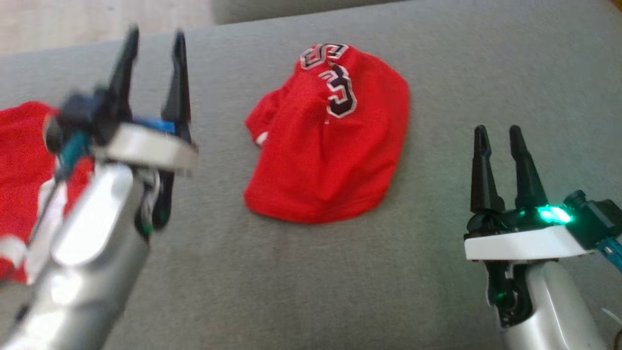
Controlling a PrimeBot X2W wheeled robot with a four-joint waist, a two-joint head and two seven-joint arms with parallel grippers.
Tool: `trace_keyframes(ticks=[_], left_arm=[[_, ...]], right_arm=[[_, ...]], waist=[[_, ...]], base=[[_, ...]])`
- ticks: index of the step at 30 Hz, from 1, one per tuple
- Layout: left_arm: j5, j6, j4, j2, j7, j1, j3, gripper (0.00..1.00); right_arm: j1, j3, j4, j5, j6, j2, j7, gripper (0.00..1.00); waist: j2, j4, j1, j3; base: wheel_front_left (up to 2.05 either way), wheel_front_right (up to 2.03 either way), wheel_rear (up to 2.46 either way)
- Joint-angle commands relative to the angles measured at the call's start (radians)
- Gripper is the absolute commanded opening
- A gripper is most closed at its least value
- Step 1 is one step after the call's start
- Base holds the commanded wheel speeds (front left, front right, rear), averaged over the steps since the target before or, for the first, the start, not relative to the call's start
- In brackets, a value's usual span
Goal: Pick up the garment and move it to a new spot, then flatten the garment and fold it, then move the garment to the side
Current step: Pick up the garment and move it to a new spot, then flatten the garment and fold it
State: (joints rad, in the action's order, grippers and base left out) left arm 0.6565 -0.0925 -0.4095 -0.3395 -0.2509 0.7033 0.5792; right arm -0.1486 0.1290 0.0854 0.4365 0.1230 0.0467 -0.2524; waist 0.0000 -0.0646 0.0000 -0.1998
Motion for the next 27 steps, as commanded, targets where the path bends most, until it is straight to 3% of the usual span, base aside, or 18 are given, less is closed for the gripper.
trace_keyframes(ticks=[1,7,13,20,27], left_arm=[[-0.017,0.001,0.051,-0.04,-0.01,-0.014,-0.052,1.0],[-0.097,0.004,0.181,-0.027,-0.011,-0.264,-0.117,1.0],[-0.168,0.004,0.242,0.053,-0.011,-0.474,-0.186,1.0],[-0.237,0.052,0.253,0.138,-0.011,-0.534,-0.25,1.0],[-0.286,0.096,0.236,0.181,-0.011,-0.525,-0.285,1.0]], right_arm=[[0.007,0.013,-0.025,-0.012,0.008,0.004,-0.009,1.0],[0.05,-0.007,-0.005,-0.047,0.008,0.004,-0.009,1.0],[0.084,-0.005,0.01,-0.059,0.008,0.004,-0.009,1.0],[0.088,0.011,0.015,-0.084,0.008,0.004,-0.009,1.0],[0.041,0.118,0.03,-0.143,0.008,0.004,-0.009,1.0]], waist=[[0.0,0.057,0.0,0.039],[0.0,0.126,0.0,0.084],[0.0,0.15,0.0,0.118],[0.0,0.171,0.0,0.12],[0.0,0.198,0.0,0.097]], base=[[0.0,0.0,0.0],[0.0,0.0,0.0],[0.0,0.0,0.0],[0.0,0.0,0.0],[0.0,0.0,0.0]])
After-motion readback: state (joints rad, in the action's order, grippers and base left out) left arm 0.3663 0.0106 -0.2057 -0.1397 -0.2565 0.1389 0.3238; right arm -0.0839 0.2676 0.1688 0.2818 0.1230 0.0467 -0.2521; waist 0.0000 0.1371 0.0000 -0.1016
